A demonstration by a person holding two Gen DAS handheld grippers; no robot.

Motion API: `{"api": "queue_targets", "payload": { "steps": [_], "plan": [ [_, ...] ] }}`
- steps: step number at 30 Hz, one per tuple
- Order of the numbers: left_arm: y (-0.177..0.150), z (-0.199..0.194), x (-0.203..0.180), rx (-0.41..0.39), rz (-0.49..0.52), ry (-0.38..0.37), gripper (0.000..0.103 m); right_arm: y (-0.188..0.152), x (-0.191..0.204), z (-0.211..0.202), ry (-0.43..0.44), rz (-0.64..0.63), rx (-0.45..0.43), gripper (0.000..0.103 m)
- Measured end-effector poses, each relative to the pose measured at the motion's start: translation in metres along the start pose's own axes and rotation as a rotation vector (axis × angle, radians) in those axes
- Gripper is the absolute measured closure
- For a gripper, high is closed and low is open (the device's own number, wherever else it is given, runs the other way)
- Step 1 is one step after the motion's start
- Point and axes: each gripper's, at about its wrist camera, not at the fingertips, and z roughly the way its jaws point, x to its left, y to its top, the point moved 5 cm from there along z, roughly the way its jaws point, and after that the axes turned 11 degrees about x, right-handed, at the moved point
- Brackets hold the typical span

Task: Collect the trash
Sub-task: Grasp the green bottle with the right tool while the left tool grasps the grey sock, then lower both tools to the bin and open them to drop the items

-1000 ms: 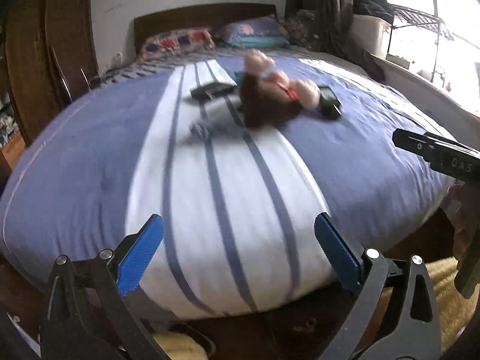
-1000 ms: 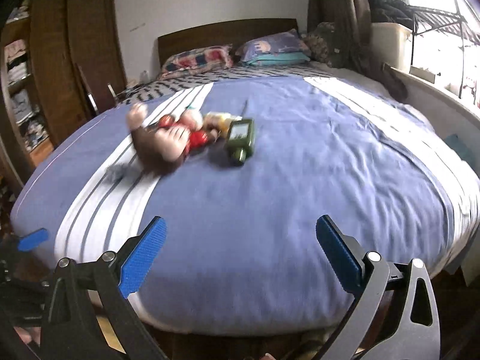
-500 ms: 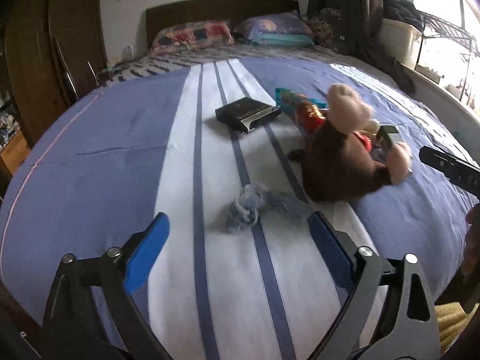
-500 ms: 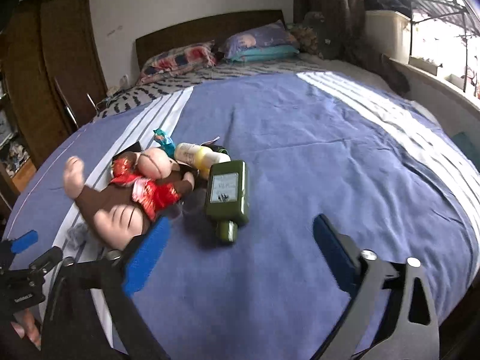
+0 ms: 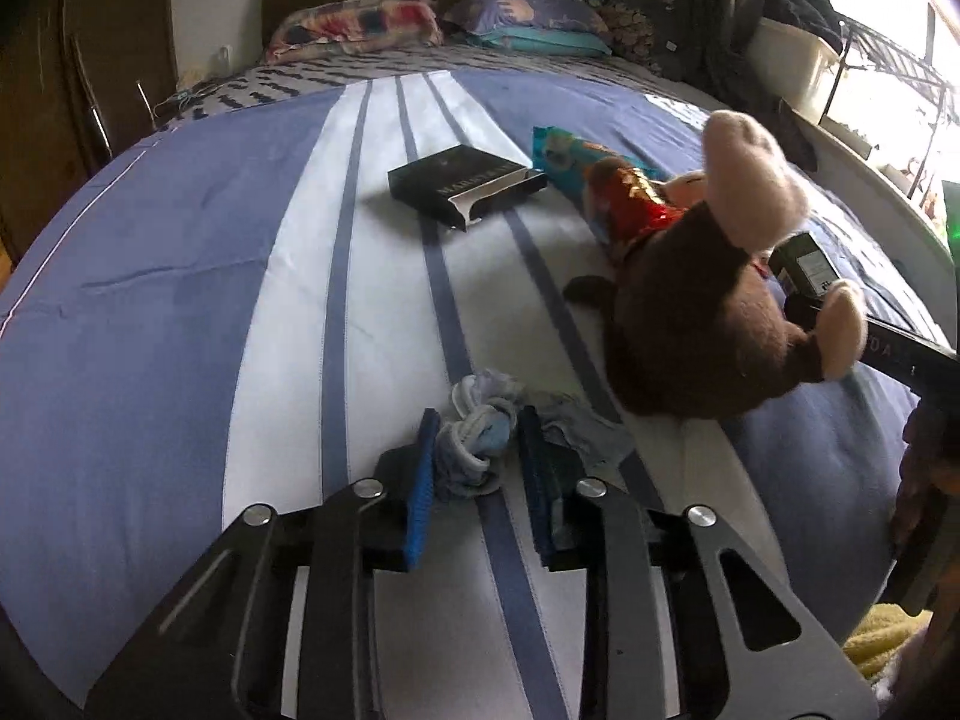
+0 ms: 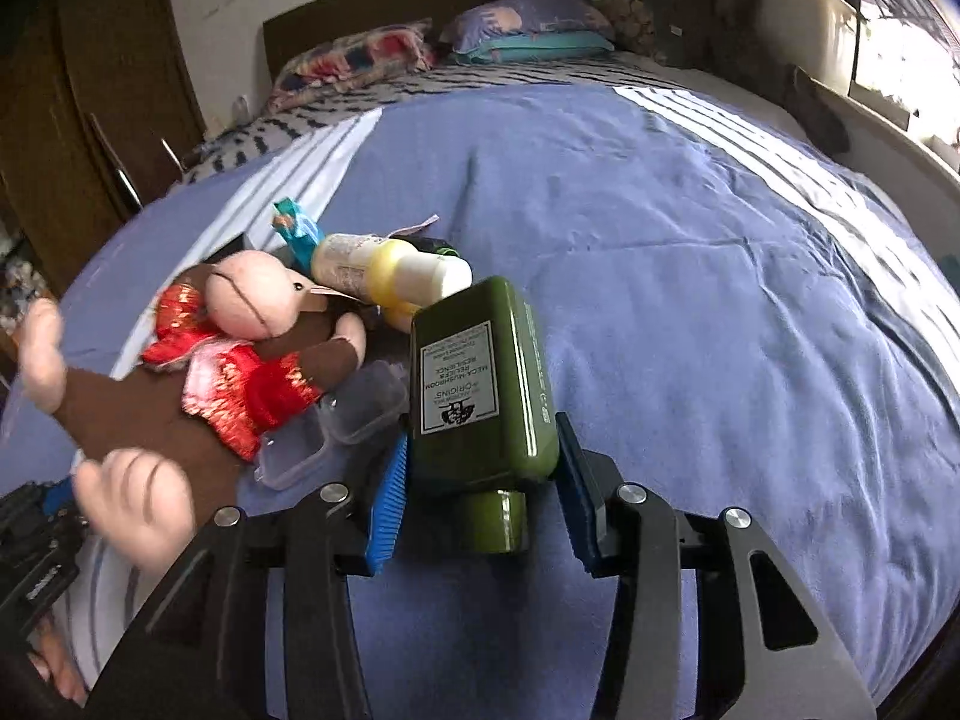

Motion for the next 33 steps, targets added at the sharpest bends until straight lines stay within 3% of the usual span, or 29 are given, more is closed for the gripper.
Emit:
{"api": "queue_targets", "payload": {
  "steps": [9,16,23,33],
  "plan": [
    [-0.038,-0.058,-0.026,-0.091,0.020,-0.037,0.080,-0.051,-0.009,-0.063,0.027,-0.008,-0.046,0.057],
    [-0.105,-0.105,-0.068,-0.136,0.099,-0.064,0.080,-0.124,-0.008,-0.121,0.095,-0.047,-0.073,0.057],
    [-0.176,-0.094,-0.100,-0.059,0.141,-0.131,0.080,-0.206,-0.008,-0.125,0.142,-0.104,0.040,0.057],
    [-0.253,-0.008,-0.112,0.181,0.136,-0.133,0.080,-0.282,-0.010,-0.074,0.176,-0.072,0.241,0.057]
  ]
}}
